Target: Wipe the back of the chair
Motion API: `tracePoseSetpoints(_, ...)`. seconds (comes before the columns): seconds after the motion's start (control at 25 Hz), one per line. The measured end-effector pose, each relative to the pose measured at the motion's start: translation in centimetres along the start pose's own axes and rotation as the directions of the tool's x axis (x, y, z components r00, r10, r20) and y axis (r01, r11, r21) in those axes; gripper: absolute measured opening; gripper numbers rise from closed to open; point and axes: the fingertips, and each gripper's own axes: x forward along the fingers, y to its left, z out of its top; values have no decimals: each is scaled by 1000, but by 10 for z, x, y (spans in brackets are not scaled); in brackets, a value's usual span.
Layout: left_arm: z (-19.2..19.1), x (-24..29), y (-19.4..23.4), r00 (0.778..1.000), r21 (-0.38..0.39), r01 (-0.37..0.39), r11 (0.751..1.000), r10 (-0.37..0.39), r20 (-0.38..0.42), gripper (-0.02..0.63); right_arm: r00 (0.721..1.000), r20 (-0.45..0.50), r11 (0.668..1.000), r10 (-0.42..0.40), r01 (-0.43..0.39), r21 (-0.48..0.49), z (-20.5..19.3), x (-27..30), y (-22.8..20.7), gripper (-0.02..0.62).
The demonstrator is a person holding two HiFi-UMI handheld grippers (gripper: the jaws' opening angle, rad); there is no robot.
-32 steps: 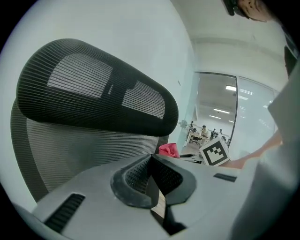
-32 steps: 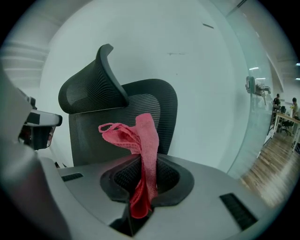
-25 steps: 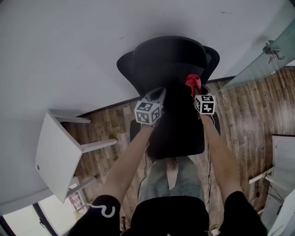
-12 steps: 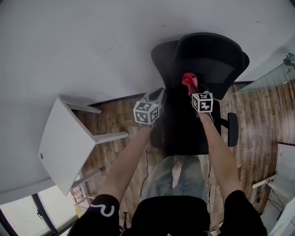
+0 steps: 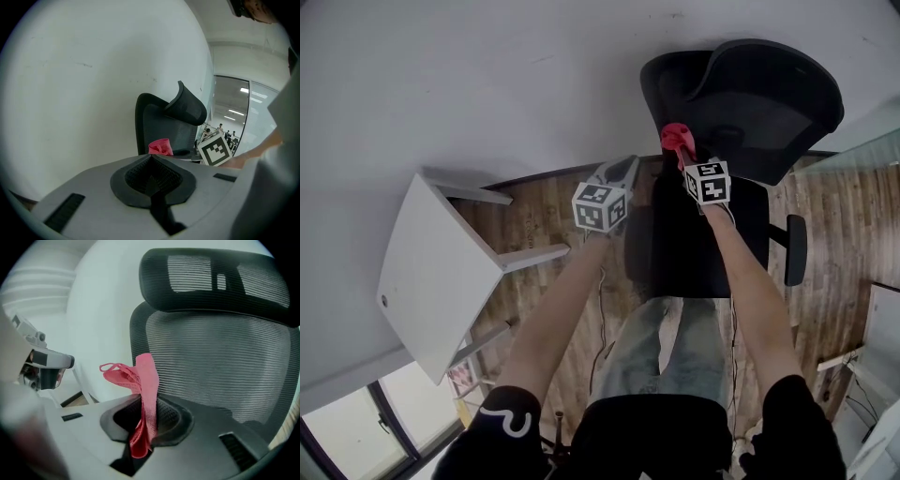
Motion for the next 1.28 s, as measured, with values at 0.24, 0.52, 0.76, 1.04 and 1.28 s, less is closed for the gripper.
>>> tracePoseSetpoints(0.24,-12,9,7,1000,17,15,1000,-15,-15,25,999,14,999,33,-33,-19,-2,21,14,74)
tracePoseSetpoints(0.52,-23,32,4,999,102,52,993,-50,-19,25,995,80,998,55,-56,18,-6,33,8,74)
tracePoseSetpoints(0.76,-26,48,15,999,120,27,992,-29,18,25,988,127,996,85,-85,-4,-1,37,5,74)
tracePoseSetpoints(1.04,-24,43,9,1000,109,3,994,-6,26,25,986,126,990,106,-117,79,-5,37,-2,74)
tracePoseSetpoints(1.28,-20,44,2,1000,116,-7,993,4,25,25,987,128,993,98,-106,51,-5,32,-11,74)
